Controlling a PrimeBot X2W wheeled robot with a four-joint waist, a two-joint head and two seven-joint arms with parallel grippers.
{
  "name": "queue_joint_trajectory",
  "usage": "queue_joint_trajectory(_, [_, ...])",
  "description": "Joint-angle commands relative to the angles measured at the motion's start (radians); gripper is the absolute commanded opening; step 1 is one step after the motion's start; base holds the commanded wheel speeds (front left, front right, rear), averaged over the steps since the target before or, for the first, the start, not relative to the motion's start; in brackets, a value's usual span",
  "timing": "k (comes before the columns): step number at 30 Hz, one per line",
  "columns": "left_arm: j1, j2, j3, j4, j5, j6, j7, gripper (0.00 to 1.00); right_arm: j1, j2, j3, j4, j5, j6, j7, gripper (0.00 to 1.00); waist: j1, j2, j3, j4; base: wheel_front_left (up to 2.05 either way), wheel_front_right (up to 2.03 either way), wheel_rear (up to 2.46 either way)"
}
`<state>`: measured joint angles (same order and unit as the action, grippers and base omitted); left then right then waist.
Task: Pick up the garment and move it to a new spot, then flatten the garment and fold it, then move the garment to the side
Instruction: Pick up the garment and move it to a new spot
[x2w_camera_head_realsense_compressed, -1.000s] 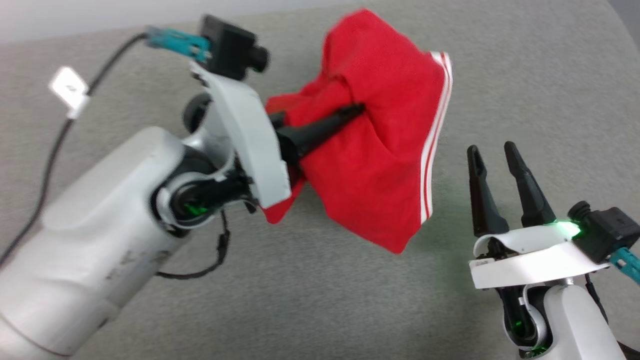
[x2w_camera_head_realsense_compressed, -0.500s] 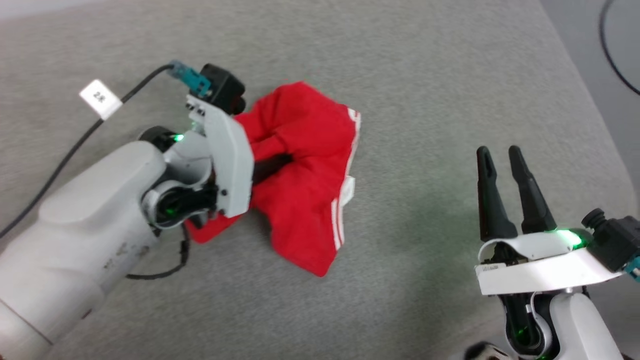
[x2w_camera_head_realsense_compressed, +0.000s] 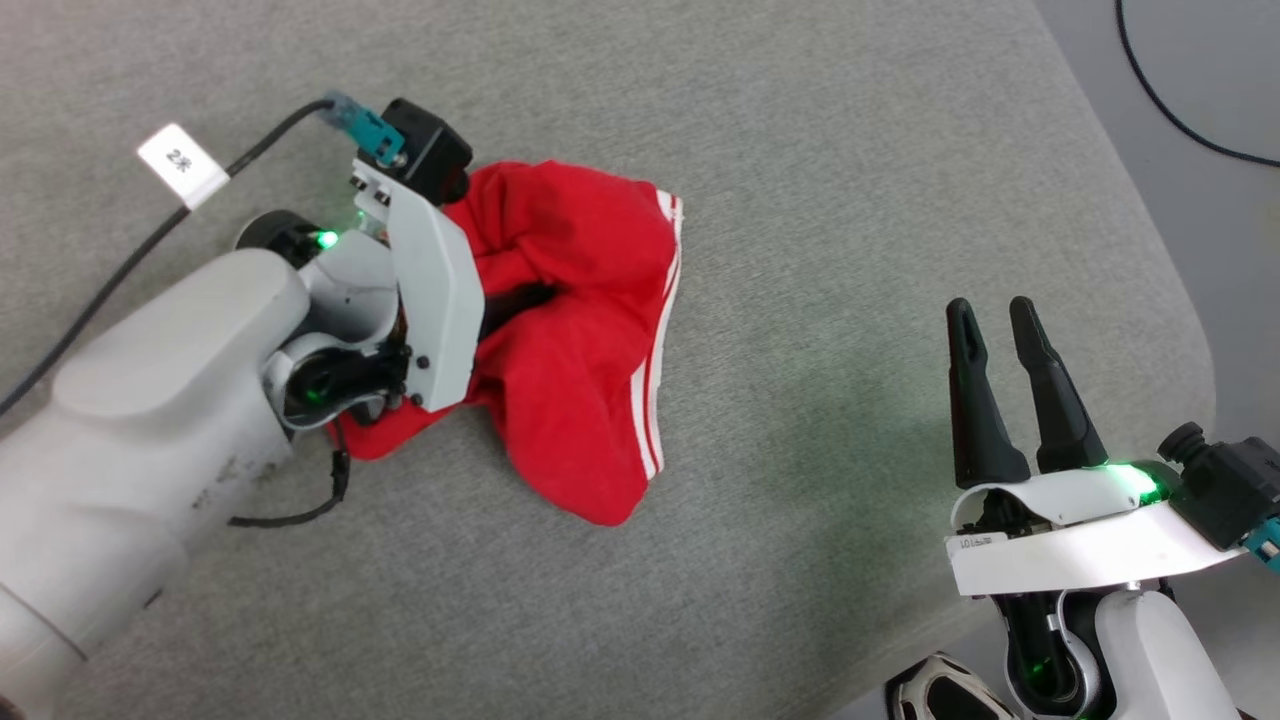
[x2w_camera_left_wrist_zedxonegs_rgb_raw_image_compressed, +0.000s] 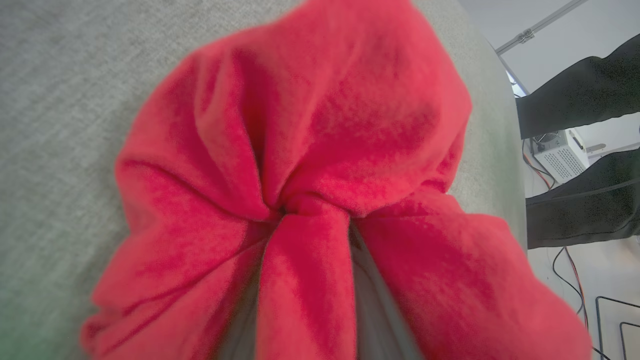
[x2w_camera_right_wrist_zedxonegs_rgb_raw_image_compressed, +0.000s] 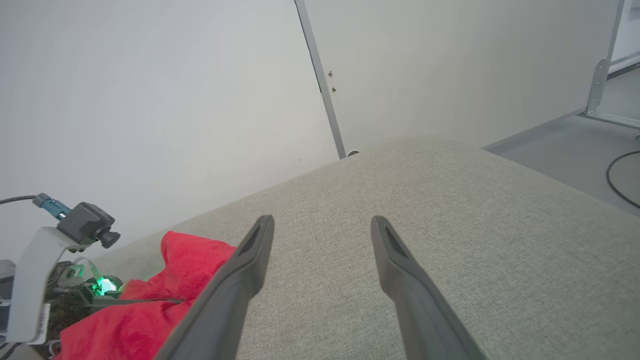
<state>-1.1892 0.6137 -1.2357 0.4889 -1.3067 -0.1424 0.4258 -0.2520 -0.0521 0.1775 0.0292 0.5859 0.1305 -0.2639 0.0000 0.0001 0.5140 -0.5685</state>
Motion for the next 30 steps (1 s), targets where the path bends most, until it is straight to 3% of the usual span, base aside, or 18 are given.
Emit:
queue_joint_trajectory(1, [0.085, 0.011, -0.060, 0.061, 0.010, 0.021, 0.015, 0.58, -0.005, 0.002, 0.000, -0.001, -0.010, 0.000, -0.001, 1.00, 0.0000, -0.0001, -0.010, 0.016, 0.00, 0.00, 0.00])
queue_joint_trajectory(2, [0.079, 0.008, -0.059, 0.057, 0.003, 0.021, 0.003, 1.00, -0.009, 0.002, -0.001, 0.001, -0.018, 0.000, -0.001, 1.00, 0.0000, -0.0001, -0.014, 0.026, 0.00, 0.00, 0.00])
queue_joint_trajectory(15, [-0.011, -0.017, 0.018, -0.109, -0.135, 0.013, -0.262, 1.00, -0.063, 0.001, -0.033, 0.063, -0.214, 0.000, -0.001, 1.00, 0.0000, -0.0001, -0.127, 0.267, 0.00, 0.00, 0.00])
queue_joint_trajectory(21, [0.076, 0.017, 0.035, -0.168, -0.169, 0.013, -0.433, 1.00, -0.070, 0.001, -0.040, 0.116, -0.304, 0.000, -0.001, 1.00, 0.0000, -0.0001, -0.187, 0.380, 0.00, 0.00, 0.00])
queue_joint_trajectory(26, [0.214, 0.040, 0.033, -0.136, -0.192, 0.013, -0.595, 1.00, -0.044, 0.000, -0.073, 0.159, -0.353, 0.000, -0.001, 1.00, 0.0000, -0.0001, -0.237, 0.462, 0.00, 0.00, 0.00])
queue_joint_trajectory(30, [0.318, 0.042, 0.048, -0.103, -0.221, 0.013, -0.664, 1.00, -0.020, 0.001, -0.115, 0.176, -0.387, 0.000, -0.001, 1.00, 0.0000, -0.0001, -0.258, 0.532, 0.00, 0.00, 0.00])
